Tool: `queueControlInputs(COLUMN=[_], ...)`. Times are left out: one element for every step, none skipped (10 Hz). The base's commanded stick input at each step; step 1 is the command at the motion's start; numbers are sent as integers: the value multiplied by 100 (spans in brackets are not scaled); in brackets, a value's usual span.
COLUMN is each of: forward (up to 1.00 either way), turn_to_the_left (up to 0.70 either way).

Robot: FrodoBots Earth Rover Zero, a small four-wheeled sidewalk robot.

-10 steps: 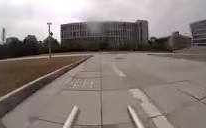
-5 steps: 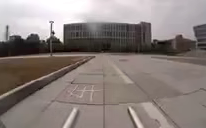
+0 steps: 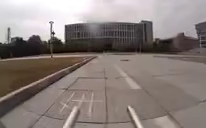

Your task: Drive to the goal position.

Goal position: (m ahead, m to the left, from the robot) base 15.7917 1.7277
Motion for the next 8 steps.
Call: queueControlInputs(forward=[70,70,70,70,70,70,70,70], turn_to_the_left=[0,0,0,0,0,0,0,0])
